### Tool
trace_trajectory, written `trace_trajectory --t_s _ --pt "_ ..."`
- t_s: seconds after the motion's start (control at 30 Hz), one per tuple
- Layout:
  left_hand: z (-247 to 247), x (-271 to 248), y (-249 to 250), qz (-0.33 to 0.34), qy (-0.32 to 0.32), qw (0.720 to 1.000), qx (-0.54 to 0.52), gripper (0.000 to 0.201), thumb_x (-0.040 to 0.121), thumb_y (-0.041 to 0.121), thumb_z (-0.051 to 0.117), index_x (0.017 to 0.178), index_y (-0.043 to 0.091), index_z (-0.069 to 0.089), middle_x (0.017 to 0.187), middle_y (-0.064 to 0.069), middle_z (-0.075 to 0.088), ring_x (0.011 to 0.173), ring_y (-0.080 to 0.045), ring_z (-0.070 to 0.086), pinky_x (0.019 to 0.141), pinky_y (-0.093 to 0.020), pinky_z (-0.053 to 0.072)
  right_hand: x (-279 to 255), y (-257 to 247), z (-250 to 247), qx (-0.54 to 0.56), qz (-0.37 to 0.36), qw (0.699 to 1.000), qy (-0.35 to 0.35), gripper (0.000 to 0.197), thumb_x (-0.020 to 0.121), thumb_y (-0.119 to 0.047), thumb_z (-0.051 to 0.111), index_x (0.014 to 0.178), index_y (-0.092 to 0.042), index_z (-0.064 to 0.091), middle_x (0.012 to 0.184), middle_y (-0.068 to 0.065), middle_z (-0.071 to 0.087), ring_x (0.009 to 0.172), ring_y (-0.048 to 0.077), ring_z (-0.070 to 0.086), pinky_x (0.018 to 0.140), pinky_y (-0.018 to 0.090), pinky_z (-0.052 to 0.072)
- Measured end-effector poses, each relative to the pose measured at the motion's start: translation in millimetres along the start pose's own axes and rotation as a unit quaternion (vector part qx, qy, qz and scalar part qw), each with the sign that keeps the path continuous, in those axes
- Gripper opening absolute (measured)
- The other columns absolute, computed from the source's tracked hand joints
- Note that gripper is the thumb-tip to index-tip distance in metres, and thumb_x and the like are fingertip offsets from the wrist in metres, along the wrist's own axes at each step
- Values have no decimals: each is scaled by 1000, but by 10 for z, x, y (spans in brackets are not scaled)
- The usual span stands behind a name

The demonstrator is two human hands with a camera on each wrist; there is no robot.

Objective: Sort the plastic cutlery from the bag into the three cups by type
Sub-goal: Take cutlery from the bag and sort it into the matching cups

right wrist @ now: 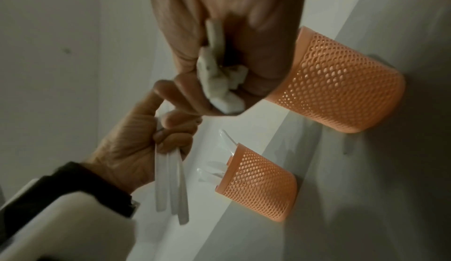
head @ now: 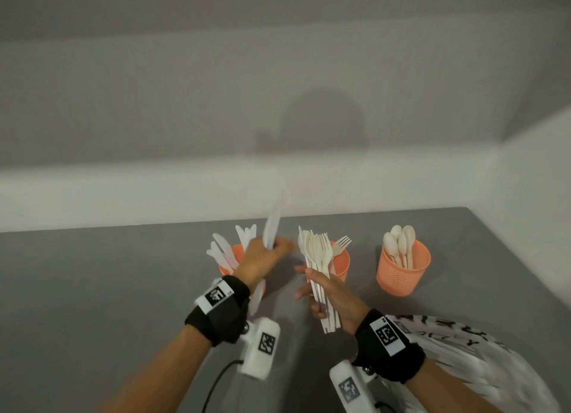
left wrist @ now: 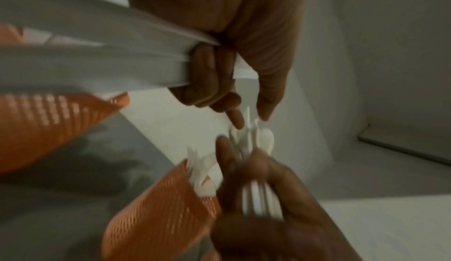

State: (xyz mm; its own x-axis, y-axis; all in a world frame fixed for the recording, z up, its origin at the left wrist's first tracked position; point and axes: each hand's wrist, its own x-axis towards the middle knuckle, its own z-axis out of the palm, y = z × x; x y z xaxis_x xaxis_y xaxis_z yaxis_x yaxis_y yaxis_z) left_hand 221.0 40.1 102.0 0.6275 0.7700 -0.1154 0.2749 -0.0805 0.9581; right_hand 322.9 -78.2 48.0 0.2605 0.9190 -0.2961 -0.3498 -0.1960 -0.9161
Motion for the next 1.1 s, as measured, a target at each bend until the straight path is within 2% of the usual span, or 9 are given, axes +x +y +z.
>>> trace_trajectory --t_s 0.1,0.2,0.4,0.5,0.6,0.73,0.87,1.0,1.1 --pt "195 -109 -112 5 -61 998 27 18 86 20 64 70 10 64 54 7 57 33 1 43 36 -11 30 3 3 28 -6 -17 1000 3 36 97 -35 44 131 -23 42 71 5 69 40 7 44 36 15 32" --pt "251 -124 -127 -17 -70 997 8 22 87 19 63 67 10 61 43 11 53 32 -1 41 36 -12 28 -19 -9 20 -19 -22 1000 -3 38 97 -35 42 133 -24 40 78 9 70 41 8 46 37 16 34" --pt "207 -65 -145 -58 -92 994 -24 14 89 18 58 85 4 60 53 1 44 33 -2 33 36 -14 27 -40 -57 -2 -43 -18 999 -16 39 97 -33 41 133 -17 40 91 14 71 51 11 62 45 20 47" --pt "161 -13 -183 -68 -34 996 -48 20 93 17 47 74 11 51 56 -1 43 35 -2 33 36 -13 27 -37 -57 2 -11 2 1000 -24 35 96 -33 45 125 -15 48 91 16 73 61 21 68 54 27 55" --pt "55 85 -161 -57 42 990 -118 20 97 14 37 80 11 47 62 -3 50 40 -6 38 38 -15 31 -29 -32 16 -1 17 1000 -8 34 95 -30 47 123 -10 49 82 12 72 60 20 66 53 28 55" --pt "-190 282 -30 25 150 976 -153 27 97 19 45 71 15 43 53 0 41 36 -4 39 47 -23 36 5 14 -35 -12 14 999 39 42 93 -28 53 129 -10 43 55 -1 48 35 6 36 35 17 34" --pt "-414 417 128 106 267 943 -170 35 92 33 53 65 13 45 52 -2 42 34 -2 39 40 -14 38 22 4 -59 -31 9 999 30 33 93 -32 53 121 -15 47 53 -1 40 34 4 30 34 15 28" --pt "-451 545 70 118 302 936 -138 43 89 38 58 60 11 41 52 -6 40 41 -11 39 38 -12 34 39 -13 -55 -44 6 998 38 37 92 -41 50 119 -16 49 56 0 43 37 6 34 35 16 30" --pt "-388 590 -179 98 293 946 -102 44 87 39 60 61 7 47 52 -7 45 47 -17 45 43 -14 40 38 -14 -61 -46 3 998 39 35 93 -42 47 109 -10 52 61 2 50 37 7 39 35 17 31"
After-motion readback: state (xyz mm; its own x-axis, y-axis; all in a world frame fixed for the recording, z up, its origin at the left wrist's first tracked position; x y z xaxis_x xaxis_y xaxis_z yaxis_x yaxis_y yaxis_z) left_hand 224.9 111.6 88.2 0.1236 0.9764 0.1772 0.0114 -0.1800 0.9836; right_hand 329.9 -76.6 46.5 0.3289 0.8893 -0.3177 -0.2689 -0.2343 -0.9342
